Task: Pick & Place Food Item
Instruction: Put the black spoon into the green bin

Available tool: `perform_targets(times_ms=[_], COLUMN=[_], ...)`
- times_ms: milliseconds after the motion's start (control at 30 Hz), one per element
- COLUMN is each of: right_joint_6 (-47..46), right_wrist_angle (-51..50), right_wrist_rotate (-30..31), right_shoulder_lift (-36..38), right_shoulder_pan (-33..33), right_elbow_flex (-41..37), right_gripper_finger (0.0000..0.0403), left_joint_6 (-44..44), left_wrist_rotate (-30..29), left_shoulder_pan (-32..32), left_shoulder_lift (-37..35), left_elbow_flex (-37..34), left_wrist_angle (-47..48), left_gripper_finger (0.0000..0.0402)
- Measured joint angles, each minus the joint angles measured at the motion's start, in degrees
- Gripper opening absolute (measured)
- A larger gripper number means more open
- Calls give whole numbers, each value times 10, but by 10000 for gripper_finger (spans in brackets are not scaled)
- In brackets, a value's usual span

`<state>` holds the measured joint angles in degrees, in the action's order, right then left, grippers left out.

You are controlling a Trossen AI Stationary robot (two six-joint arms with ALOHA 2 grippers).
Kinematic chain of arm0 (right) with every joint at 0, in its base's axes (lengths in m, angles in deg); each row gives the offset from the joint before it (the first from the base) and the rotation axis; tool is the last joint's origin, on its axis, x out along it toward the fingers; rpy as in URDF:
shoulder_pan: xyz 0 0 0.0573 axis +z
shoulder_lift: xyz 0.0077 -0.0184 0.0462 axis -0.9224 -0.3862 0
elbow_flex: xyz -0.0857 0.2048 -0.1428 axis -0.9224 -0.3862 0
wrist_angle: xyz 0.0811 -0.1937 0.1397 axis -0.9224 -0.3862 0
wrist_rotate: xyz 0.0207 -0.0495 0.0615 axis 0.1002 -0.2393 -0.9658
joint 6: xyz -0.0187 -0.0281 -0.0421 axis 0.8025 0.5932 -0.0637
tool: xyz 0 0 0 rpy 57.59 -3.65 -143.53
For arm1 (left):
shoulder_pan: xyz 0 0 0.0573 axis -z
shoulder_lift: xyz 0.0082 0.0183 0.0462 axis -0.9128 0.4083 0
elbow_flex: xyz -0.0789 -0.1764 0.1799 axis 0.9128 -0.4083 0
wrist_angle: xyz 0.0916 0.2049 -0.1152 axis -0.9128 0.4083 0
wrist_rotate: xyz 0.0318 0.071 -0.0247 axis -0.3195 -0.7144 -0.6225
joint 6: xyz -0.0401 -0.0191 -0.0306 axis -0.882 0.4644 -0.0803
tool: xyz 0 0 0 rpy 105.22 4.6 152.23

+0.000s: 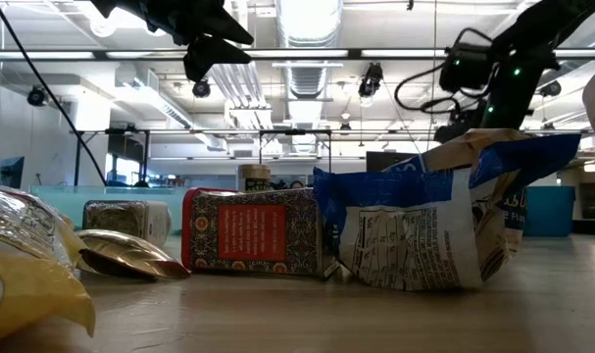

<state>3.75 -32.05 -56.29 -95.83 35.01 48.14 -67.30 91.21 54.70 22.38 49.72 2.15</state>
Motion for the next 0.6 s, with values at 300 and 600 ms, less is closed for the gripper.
perform_targets(times_ms=[300,600], right_joint_6=[4,4], right_wrist_angle=[40,106], right_wrist_rotate=[-32,1], right_shoulder_lift=[57,-4], right_shoulder_pan=[155,313], right_elbow_flex=[1,1], right_gripper_finger=[196,196], left_joint_6=[0,1], left_wrist_rotate=[-1,-47], left_shoulder_pan=[0,0], left_shoulder_lift=[0,0], left_elbow_flex=[-1,-1], left_wrist_angle=[-2,-3], left_gripper_finger=[168,168])
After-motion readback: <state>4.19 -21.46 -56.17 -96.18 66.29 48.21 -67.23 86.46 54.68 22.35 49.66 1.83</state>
